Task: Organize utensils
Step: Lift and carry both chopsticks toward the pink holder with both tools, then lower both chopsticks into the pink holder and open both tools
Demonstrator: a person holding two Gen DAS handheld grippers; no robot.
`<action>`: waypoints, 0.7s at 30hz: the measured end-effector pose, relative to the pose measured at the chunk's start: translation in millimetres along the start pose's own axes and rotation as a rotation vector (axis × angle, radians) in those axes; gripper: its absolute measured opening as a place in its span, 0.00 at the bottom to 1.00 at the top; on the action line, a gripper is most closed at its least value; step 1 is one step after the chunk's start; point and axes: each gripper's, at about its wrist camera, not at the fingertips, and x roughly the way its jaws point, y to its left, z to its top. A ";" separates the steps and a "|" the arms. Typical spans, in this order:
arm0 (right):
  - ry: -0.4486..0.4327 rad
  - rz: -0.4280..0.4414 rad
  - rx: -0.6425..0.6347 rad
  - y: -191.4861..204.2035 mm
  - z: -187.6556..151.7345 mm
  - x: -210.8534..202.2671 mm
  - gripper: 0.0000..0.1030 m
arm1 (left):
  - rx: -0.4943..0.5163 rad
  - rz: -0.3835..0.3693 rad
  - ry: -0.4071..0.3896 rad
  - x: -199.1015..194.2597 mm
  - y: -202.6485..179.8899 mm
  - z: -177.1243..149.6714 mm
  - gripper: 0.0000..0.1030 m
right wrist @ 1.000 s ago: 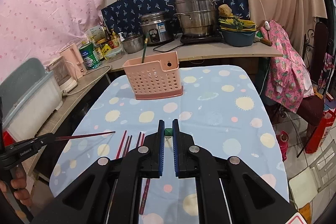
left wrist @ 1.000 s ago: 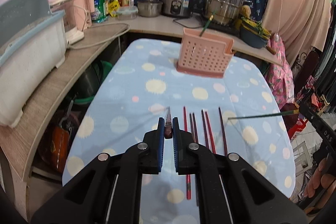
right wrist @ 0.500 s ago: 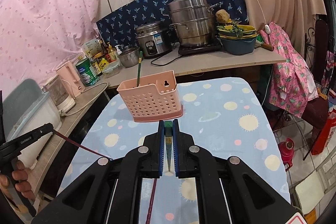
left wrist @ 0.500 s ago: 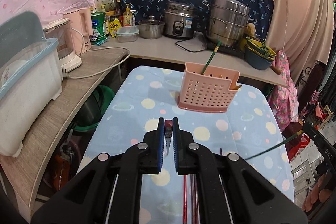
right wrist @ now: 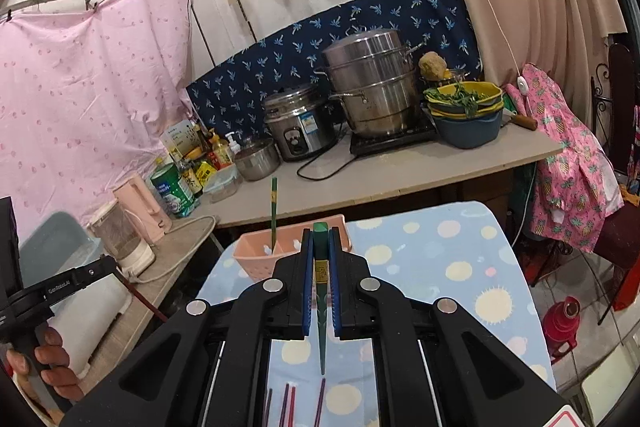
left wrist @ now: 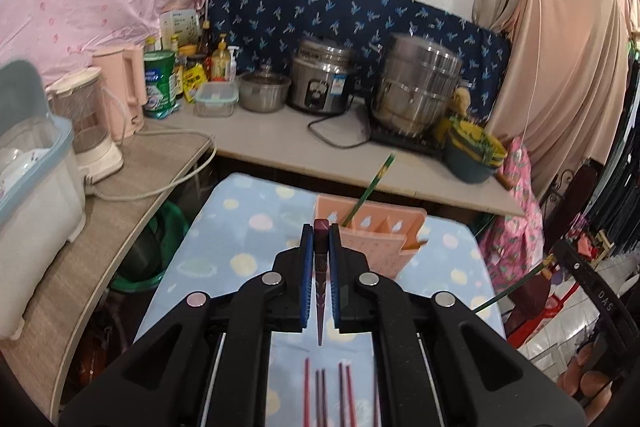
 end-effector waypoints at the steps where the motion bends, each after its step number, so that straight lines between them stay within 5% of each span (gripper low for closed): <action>1: -0.013 0.009 0.002 2.1 9.4 3.5 0.07 | 0.000 0.000 -0.016 0.8 -3.6 9.6 0.07; 11: -0.120 0.067 0.019 22.4 92.5 45.8 0.07 | 0.006 0.000 -0.182 21.9 -30.2 89.2 0.07; 21: -0.082 0.049 -0.002 30.7 103.7 116.0 0.07 | 0.014 0.040 -0.151 84.5 -28.5 93.9 0.07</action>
